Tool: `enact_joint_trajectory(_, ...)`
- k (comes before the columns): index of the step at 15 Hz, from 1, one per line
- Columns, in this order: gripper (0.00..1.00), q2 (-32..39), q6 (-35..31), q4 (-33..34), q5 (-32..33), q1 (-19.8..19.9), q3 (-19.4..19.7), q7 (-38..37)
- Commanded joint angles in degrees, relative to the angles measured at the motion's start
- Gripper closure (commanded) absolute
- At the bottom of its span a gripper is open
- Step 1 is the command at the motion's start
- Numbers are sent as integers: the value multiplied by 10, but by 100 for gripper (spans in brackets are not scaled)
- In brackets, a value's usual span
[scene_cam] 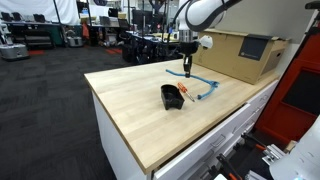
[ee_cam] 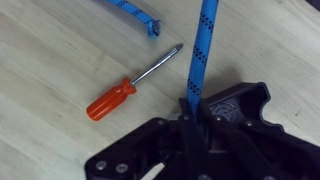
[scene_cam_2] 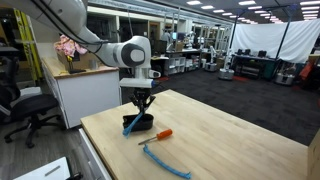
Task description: Put the blue cable on the black object
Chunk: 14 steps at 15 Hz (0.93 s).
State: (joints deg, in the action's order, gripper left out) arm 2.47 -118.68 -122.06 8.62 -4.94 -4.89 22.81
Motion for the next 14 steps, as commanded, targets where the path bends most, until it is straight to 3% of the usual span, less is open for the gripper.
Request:
enact_joint_trajectory(1, 97, -7, -11, -7, -43, -1, -7, 57)
enact_joint_trajectory(14, 97, 125, -13, 83, 39, -51, -53, 50)
